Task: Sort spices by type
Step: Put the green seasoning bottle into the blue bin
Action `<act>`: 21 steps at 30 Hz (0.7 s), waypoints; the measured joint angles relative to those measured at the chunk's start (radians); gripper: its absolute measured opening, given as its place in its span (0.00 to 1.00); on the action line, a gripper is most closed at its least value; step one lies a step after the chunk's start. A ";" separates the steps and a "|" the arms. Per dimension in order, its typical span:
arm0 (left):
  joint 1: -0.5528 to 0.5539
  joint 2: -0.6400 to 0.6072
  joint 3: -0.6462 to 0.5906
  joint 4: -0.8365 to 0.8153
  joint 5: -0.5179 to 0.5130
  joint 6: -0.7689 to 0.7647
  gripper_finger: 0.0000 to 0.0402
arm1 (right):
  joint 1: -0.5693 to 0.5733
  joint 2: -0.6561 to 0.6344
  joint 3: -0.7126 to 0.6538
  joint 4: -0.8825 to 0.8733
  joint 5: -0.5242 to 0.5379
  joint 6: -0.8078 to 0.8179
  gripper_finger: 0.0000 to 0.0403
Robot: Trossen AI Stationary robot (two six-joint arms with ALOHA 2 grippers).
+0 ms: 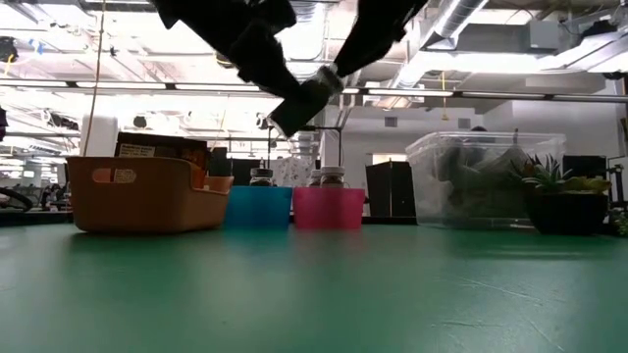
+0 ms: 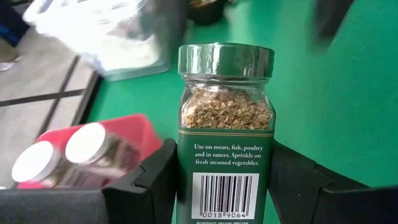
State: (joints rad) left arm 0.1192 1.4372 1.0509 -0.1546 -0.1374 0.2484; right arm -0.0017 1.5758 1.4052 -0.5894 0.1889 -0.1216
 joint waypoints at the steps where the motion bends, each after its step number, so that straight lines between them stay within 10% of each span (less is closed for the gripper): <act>1: 0.012 -0.002 -0.014 0.012 -0.004 0.004 0.48 | 0.000 -0.016 0.000 -0.011 0.011 0.016 0.82; 9: 0.182 -0.030 -0.172 0.280 0.030 -0.027 0.48 | 0.004 -0.140 -0.152 0.029 0.142 0.144 0.80; 21: 0.332 -0.027 -0.441 0.801 -0.023 -0.127 0.48 | 0.030 -0.223 -0.452 0.626 0.203 0.106 0.79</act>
State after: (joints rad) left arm 0.4517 1.4105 0.6098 0.6468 -0.1599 0.1214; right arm 0.0284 1.3527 0.9531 0.0362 0.3923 -0.0157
